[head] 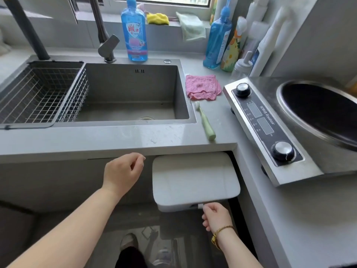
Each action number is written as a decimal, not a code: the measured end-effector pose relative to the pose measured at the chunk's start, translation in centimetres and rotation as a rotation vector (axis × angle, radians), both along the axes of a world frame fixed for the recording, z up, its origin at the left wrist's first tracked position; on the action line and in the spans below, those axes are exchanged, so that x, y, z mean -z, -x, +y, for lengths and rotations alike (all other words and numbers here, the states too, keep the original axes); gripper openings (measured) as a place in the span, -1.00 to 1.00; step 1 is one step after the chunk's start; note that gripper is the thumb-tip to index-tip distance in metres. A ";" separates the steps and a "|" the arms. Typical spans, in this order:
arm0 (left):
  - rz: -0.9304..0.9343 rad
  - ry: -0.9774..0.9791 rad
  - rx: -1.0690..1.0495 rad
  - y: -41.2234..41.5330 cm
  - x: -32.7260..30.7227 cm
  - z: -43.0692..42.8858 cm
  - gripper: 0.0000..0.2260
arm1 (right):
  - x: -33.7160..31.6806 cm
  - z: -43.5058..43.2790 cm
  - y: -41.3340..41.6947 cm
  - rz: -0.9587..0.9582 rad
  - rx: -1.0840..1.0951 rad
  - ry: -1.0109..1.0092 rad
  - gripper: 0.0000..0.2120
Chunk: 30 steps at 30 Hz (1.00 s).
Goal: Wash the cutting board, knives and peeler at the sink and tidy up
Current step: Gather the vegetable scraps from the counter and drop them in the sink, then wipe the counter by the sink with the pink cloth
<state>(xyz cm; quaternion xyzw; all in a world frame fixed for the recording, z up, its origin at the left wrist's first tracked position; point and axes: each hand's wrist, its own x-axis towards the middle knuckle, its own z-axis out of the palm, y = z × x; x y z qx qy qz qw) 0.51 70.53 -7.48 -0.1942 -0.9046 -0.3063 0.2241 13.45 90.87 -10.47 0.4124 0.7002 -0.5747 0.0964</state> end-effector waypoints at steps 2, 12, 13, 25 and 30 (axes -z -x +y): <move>0.000 0.009 -0.005 1.9 -0.9 -0.4 -0.61 | 0.0 0.3 -0.3 0.041 0.033 -0.077 -0.78; 0.070 0.039 -0.022 13.0 -2.8 -1.9 -0.66 | -5.6 -0.8 9.3 0.374 0.118 -0.424 -0.77; 0.080 0.054 -0.022 14.2 -2.8 -2.2 -0.67 | -6.1 -1.0 11.1 0.386 0.130 -0.456 -0.82; -0.051 0.205 0.217 26.1 -0.8 -3.7 -0.66 | -7.4 -0.1 21.4 0.019 0.204 -0.985 -0.65; -0.127 0.369 0.118 29.5 -0.8 -4.0 -0.62 | -6.6 1.5 22.4 -0.138 0.033 -0.957 -0.67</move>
